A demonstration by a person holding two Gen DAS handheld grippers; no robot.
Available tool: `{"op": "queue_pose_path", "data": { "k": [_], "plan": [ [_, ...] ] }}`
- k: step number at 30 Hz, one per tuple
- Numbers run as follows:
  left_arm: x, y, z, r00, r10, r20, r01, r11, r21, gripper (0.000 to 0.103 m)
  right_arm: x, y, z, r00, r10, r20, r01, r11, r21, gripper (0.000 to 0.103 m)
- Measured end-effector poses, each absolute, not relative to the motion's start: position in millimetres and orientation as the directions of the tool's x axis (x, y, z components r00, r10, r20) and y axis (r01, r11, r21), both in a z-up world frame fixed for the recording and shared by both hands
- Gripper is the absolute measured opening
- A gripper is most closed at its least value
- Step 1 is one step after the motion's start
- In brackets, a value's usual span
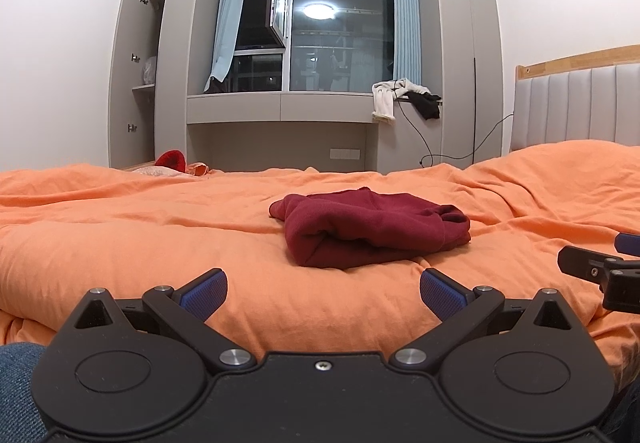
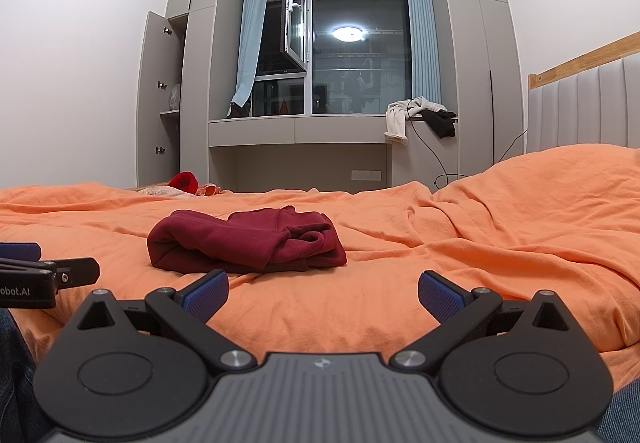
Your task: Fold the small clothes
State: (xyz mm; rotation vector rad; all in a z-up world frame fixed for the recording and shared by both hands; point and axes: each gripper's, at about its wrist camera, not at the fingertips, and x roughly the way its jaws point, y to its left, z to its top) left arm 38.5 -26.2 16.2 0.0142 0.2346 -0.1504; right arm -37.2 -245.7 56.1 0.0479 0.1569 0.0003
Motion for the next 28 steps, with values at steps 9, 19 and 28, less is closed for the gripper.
{"op": "queue_pose_path", "data": {
  "k": [9, 19, 28],
  "plan": [
    [34.7, -23.9, 17.1, 0.959, -0.148, -0.241, 0.154, 0.988, 0.007, 0.102, -37.5, -245.3, 55.9, 0.988, 0.004, -0.157, 0.003, 0.999, 0.047, 0.103],
    [37.0, -28.2, 18.4, 0.958, -0.156, -0.241, 0.165, 0.986, 0.021, 0.102, -38.6, -244.6, 55.3, 0.987, 0.005, -0.16, 0.003, 0.999, 0.046, 0.103],
    [37.5, -29.2, 18.0, 0.958, -0.15, -0.245, 0.161, 0.987, 0.025, 0.102, -39.1, -244.5, 55.8, 0.987, 0.004, -0.16, 0.003, 0.999, 0.046, 0.103]
  ]
}}
